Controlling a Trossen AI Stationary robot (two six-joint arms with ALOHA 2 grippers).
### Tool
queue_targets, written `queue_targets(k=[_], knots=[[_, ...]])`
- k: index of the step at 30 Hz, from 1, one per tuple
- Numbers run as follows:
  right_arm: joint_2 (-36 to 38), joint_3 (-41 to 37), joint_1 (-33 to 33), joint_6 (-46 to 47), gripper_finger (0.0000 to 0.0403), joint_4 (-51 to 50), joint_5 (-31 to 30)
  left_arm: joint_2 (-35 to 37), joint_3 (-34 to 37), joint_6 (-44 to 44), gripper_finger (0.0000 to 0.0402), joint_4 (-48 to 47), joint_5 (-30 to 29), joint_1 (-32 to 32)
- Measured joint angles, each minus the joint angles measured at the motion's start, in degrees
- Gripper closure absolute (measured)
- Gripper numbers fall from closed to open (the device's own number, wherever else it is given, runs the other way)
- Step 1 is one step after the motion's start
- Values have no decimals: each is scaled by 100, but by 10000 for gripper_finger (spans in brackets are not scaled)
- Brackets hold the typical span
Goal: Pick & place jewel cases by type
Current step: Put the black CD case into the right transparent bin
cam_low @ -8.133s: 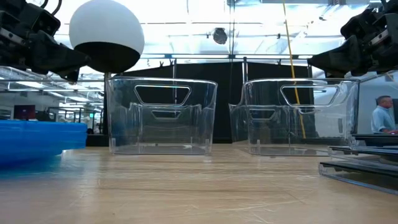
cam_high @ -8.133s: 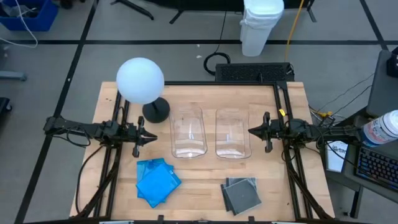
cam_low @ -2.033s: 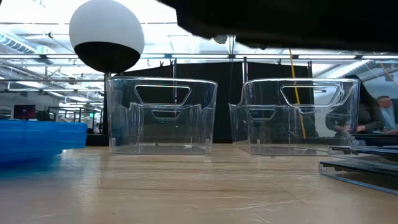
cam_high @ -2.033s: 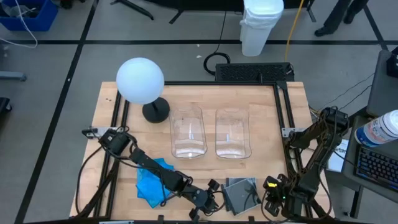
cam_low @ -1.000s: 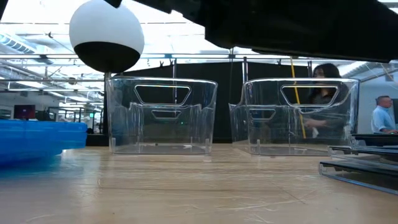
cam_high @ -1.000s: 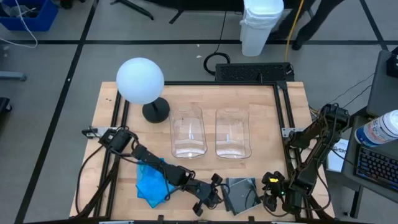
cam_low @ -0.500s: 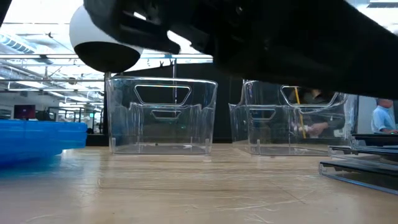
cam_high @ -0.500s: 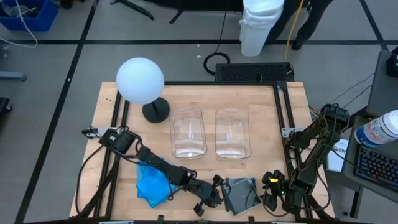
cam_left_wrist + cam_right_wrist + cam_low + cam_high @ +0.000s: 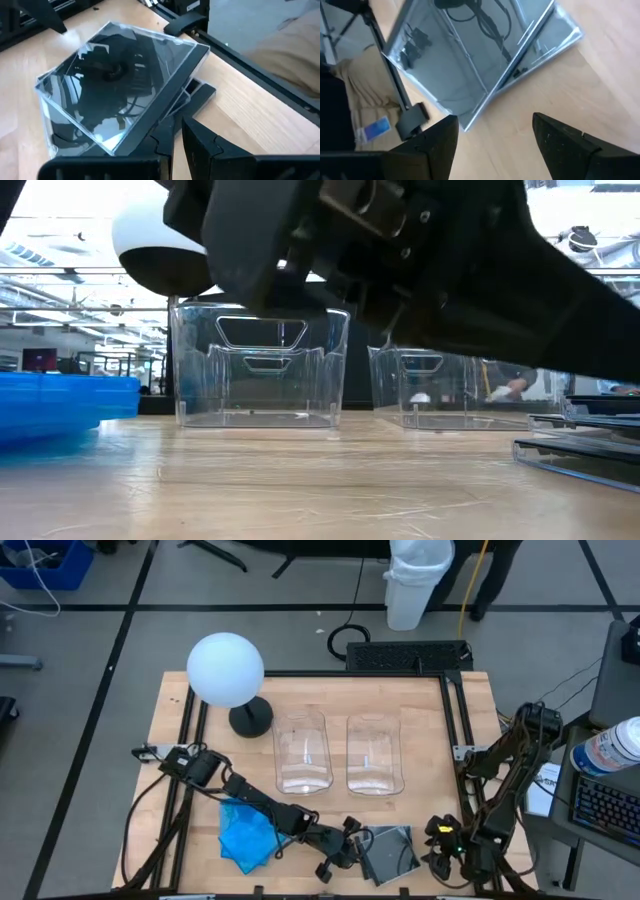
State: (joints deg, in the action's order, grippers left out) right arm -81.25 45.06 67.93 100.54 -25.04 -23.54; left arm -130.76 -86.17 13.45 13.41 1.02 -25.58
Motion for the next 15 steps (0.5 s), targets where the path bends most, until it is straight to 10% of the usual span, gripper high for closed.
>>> queue_targets(k=[15], knots=[[177,0,16,80,160,-290,-79,-48,2,-199,358,11,-140,57]])
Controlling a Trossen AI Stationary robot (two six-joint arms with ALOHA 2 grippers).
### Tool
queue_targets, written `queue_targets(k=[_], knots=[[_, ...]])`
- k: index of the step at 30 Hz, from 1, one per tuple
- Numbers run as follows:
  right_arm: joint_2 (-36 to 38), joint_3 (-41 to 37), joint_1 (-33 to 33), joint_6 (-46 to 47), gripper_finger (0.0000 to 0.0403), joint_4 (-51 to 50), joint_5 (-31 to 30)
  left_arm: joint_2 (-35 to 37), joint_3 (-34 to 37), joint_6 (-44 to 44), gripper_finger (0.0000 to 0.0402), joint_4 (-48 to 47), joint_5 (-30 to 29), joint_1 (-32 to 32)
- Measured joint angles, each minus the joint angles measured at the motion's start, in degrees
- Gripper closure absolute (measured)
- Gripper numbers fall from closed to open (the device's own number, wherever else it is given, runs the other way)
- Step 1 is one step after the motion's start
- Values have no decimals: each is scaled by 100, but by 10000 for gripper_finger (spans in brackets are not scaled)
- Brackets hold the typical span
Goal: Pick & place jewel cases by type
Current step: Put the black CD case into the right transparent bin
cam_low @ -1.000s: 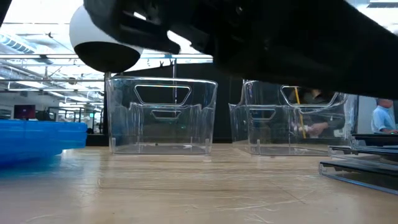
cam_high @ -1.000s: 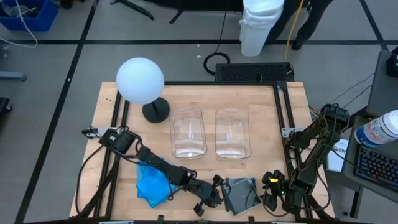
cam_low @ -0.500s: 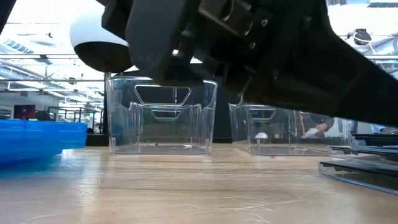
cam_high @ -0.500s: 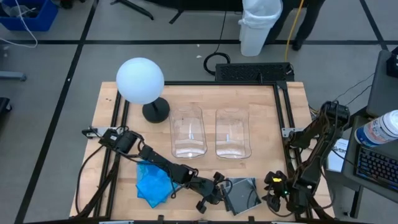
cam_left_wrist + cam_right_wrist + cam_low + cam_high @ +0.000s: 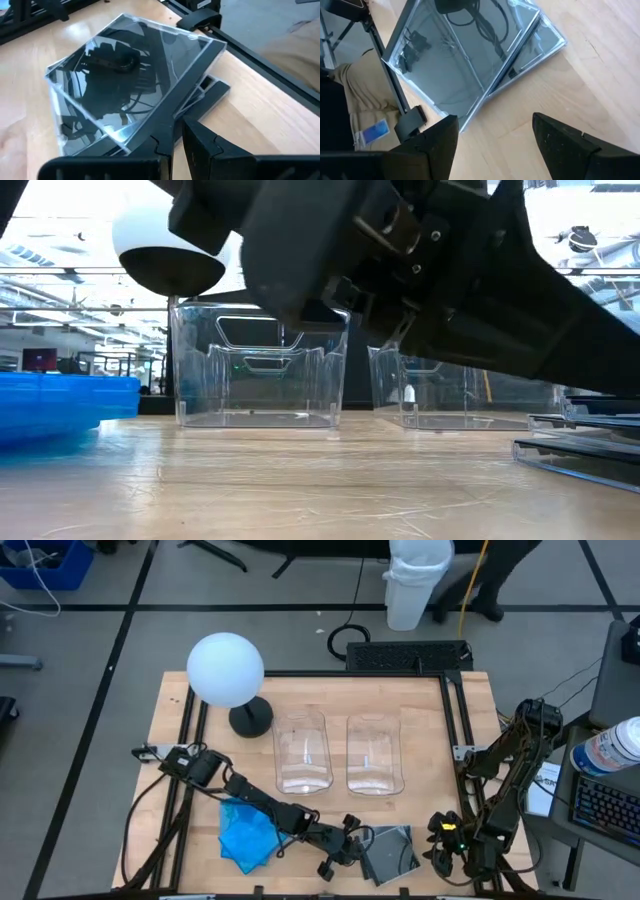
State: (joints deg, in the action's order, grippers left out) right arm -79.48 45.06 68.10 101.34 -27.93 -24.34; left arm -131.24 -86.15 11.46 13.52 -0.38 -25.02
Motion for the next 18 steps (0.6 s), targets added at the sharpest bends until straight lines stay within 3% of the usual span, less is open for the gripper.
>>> queue_targets(k=[18], knots=[[0,2,0,-64,160,-46,-140,7,0,11,357,-177,42,53]])
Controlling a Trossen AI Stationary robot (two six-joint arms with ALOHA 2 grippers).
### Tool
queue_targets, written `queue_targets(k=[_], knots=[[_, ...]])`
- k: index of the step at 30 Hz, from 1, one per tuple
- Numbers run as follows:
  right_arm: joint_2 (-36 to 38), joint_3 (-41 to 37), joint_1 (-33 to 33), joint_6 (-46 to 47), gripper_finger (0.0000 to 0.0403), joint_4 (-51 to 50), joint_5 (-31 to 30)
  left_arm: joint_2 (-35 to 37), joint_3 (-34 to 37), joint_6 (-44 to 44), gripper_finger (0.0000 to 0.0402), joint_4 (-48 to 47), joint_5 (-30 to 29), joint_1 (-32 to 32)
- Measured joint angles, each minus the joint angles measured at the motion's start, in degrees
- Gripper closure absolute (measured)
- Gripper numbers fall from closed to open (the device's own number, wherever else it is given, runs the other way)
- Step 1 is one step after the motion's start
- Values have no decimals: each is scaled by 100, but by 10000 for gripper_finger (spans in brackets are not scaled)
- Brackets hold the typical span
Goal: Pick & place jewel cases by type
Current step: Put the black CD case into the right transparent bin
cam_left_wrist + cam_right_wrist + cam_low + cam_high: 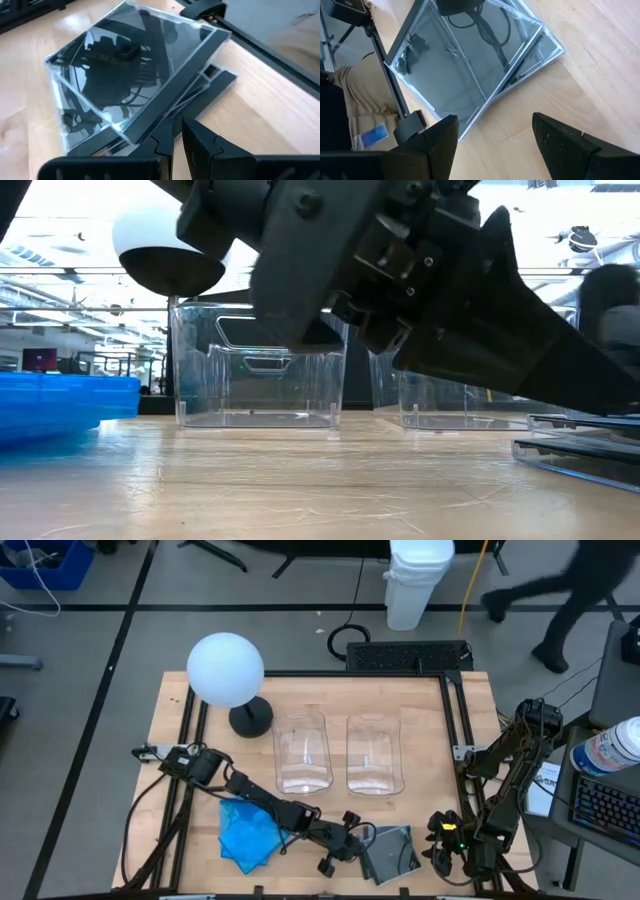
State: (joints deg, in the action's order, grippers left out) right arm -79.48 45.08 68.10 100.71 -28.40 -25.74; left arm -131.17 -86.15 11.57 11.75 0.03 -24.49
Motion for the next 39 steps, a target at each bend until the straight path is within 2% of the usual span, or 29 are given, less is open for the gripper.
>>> queue_targets(k=[27,39], knots=[[0,2,76,222,161,-59,46,-318,-50,150,357,642,-41,268],[0,2,494,1119,161,-197,12,-109,-33,632,357,620,-337,223]])
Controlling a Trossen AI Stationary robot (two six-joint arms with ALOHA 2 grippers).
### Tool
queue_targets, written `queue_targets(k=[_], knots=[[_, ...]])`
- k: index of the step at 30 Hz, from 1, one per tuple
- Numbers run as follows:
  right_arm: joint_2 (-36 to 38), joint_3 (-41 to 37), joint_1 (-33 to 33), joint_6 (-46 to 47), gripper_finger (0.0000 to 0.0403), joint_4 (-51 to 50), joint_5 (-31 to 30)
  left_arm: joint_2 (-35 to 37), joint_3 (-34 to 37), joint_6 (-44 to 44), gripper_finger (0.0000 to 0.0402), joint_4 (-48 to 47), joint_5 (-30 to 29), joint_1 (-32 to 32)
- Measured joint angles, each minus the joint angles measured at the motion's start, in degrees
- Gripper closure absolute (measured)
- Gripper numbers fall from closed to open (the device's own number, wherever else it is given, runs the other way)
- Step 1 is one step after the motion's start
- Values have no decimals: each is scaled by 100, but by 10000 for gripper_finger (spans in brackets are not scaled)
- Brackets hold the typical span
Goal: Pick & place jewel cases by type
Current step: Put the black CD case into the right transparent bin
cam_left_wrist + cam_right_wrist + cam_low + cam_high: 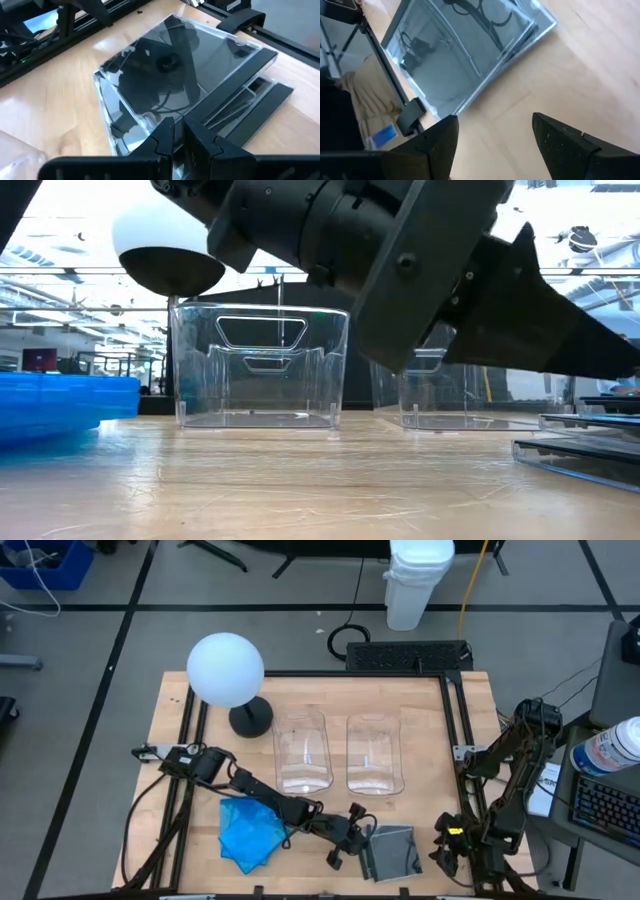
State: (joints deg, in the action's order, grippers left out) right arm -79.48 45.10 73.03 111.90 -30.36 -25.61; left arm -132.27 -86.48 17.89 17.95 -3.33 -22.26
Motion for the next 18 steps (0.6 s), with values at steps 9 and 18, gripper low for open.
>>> queue_targets(k=[9,18], knots=[[-2,0,99,295,161,-74,-71,0,0,6,357,-17,26,-87],[-2,0,99,256,161,-164,-137,0,0,150,357,-20,-276,-413]])
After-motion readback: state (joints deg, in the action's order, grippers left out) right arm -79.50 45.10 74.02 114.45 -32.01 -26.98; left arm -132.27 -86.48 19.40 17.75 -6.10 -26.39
